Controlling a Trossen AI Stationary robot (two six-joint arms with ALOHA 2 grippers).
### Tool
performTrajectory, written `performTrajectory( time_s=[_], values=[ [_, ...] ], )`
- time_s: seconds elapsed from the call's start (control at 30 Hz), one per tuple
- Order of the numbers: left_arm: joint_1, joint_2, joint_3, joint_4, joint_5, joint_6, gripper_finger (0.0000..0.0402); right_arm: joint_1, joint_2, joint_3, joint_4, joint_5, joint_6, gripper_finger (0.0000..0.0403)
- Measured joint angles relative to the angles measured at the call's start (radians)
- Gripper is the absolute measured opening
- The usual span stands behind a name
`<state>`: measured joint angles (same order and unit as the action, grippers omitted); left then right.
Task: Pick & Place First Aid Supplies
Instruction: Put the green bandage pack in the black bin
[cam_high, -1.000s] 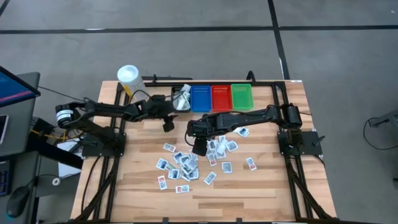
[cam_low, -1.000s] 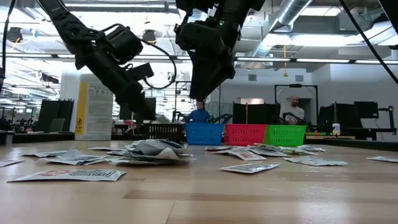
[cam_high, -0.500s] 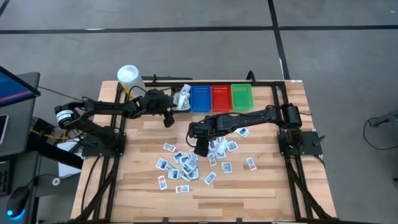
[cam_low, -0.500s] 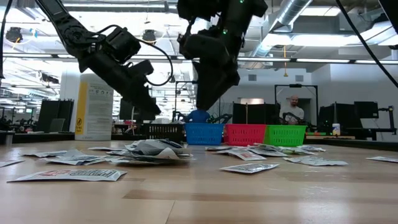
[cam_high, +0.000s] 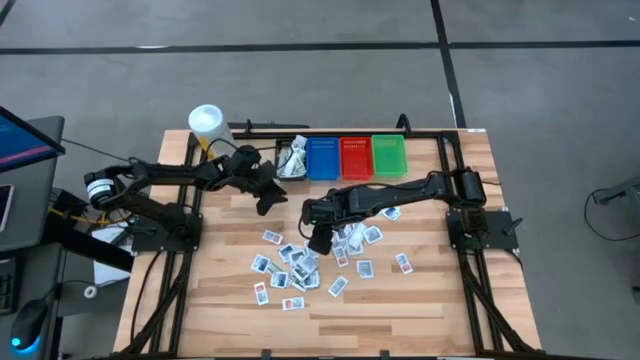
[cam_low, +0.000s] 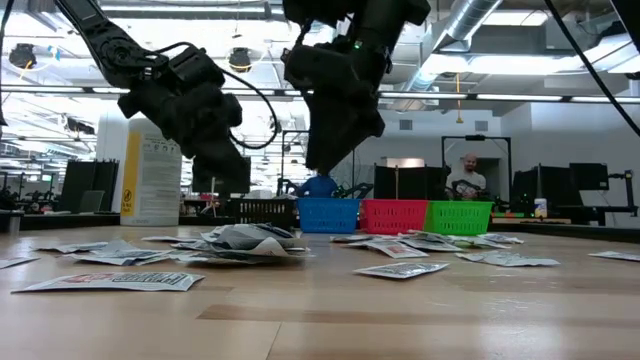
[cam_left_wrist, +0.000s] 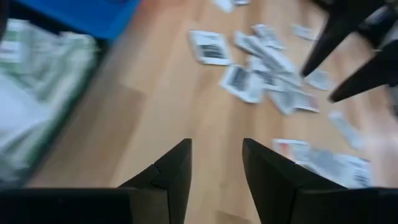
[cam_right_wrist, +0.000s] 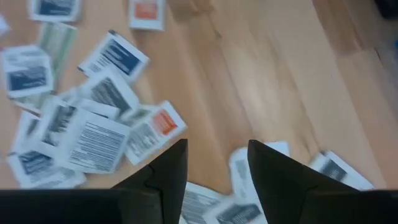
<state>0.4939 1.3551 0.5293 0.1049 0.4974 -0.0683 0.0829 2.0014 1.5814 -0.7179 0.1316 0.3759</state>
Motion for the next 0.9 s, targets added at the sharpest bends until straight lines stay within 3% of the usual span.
performTrajectory(
  time_s=[0.13, 0.3, 0.57, 0.9],
  values=[
    [-0.006, -0.059, 0.0, -0.06, 0.071, -0.009, 0.0143, 0.025, 0.0, 0.0, 0.078, 0.0, 0.0, 0.0162],
    [-0.043, -0.167, 0.0, -0.119, 0.087, -0.009, 0.0143, 0.048, 0.0, 0.0, 0.13, 0.001, 0.0, 0.016],
    [-0.12, -0.325, -0.028, -0.132, 0.088, -0.027, 0.0143, 0.064, 0.0, 0.0, -0.069, 0.006, 0.166, 0.0143],
    [-0.175, -0.429, -0.162, -0.131, 0.083, -0.1, 0.0143, 0.186, 0.0, 0.0, -0.261, 0.042, 0.311, 0.0117]
  ],
)
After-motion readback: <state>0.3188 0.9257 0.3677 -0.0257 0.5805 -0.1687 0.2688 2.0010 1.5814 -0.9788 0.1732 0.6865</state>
